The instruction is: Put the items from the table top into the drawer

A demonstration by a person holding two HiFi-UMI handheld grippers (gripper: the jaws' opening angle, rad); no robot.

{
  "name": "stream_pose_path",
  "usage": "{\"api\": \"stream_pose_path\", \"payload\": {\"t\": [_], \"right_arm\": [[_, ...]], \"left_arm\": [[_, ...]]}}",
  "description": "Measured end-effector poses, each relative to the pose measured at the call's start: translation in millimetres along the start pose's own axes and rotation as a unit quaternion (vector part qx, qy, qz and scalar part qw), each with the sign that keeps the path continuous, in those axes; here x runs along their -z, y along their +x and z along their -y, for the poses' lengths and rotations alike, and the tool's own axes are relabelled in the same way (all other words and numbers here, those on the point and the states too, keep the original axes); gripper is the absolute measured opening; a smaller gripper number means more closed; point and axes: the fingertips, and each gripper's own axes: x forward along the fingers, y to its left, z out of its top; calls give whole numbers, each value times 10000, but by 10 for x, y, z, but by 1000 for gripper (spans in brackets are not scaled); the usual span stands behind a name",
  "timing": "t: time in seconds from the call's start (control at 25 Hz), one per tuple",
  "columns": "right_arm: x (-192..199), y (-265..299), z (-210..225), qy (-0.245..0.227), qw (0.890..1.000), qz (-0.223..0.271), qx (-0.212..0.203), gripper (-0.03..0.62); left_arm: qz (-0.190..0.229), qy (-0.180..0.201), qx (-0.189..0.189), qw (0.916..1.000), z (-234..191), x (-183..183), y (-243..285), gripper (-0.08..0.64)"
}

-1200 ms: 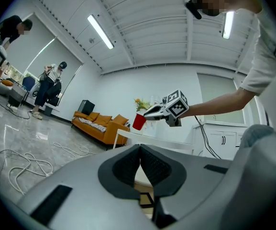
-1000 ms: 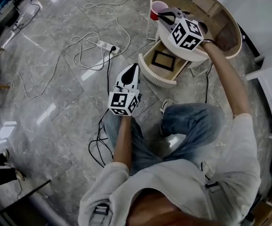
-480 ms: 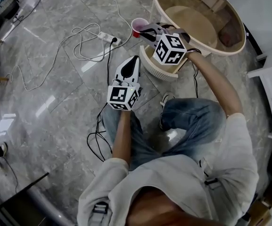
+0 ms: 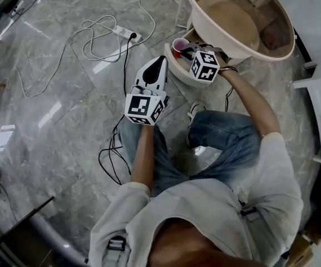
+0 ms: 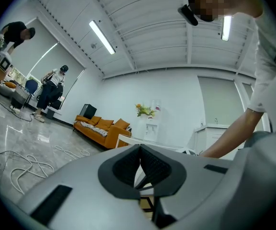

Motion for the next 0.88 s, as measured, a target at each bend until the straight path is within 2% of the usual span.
{"api": "stream_pose_path", "payload": {"t": [0.2,0.44,0.84,0.88], "right_arm": [[630,207,-346,293,9973,-602,-289,37],[1170,374,-615,676,9900,-1129,-508,37],[1291,505,-769,1085,9861,-1106,-605,39],[1289,511,-786,1145,9850,-1103,-667,56]], "left_arm": [[38,-52,55,10000,8,-9,18,15],[-129,-20,185,9997,71,92,106,15],[-367,-30,101,9993,33,246,183,15],[-381,-20,108,9992,33,253,191,15]]}}
